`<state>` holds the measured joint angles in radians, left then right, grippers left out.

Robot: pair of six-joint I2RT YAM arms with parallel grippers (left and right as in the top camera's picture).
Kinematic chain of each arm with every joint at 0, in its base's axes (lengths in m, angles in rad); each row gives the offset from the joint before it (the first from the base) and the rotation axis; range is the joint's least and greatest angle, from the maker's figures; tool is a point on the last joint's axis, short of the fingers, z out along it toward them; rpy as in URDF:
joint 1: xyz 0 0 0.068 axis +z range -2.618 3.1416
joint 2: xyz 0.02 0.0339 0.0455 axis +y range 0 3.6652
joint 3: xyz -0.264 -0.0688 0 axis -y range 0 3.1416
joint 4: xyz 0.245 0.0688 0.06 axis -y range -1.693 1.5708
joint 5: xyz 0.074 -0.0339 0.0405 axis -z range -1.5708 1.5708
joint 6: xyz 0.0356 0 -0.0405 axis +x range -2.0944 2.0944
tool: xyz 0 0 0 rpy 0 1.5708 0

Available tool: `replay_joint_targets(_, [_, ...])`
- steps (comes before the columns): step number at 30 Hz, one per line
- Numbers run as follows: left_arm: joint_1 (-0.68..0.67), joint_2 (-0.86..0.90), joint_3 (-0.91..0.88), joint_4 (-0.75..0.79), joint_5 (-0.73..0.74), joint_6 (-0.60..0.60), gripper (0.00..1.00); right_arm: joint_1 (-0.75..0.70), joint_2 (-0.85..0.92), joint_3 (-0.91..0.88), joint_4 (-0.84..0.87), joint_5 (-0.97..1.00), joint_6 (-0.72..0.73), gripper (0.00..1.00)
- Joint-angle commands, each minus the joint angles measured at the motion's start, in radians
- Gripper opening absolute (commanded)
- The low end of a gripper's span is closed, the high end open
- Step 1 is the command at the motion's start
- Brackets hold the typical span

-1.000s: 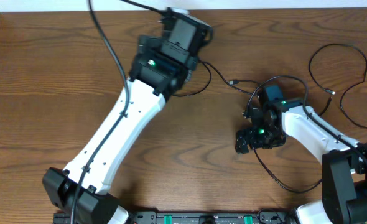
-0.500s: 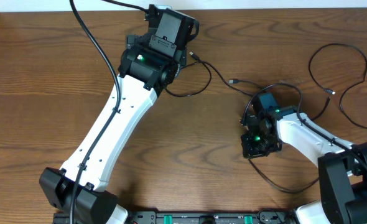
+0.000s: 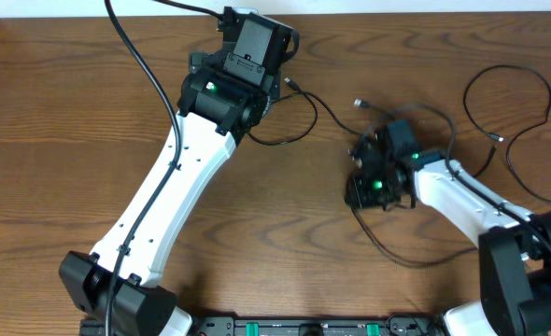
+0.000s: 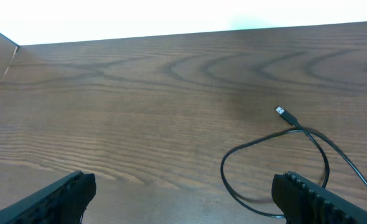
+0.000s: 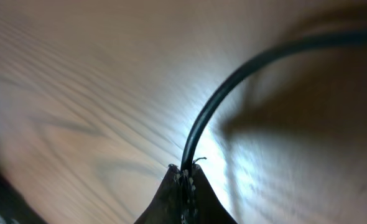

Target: Untangle cables

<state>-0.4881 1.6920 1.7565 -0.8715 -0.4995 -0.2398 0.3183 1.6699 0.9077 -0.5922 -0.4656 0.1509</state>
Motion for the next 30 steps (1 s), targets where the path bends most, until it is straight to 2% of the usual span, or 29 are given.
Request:
replay_joint_targets(1, [0.000, -0.012, 0.002, -0.003, -0.002, -0.013, 0.95, 0.010, -0.101, 0.121, 0.007, -0.049, -0.071, 0.01])
replay_joint_targets(6, [0.000, -0.012, 0.001, -0.003, -0.002, -0.013, 0.95, 0.010, -0.218, 0.229, 0.063, -0.027, -0.089, 0.01])
replay_joint_targets(12, [0.001, -0.012, 0.002, -0.003, -0.002, -0.013, 0.95, 0.010, -0.368, 0.278, 0.268, 0.003, -0.089, 0.01])
replay_joint_targets(15, [0.000, -0.012, 0.002, -0.003, -0.002, -0.013, 0.95, 0.010, -0.425, 0.278, 0.360, 0.109, -0.089, 0.01])
replay_joint_targets(21, [0.000, -0.012, 0.001, -0.003, -0.002, -0.013, 0.95, -0.018, -0.488, 0.278, 0.431, 0.292, -0.089, 0.01])
replay_joint_targets(30, [0.001, -0.012, 0.001, -0.003, -0.002, -0.013, 0.95, -0.133, -0.475, 0.278, 0.517, 0.621, -0.089, 0.01])
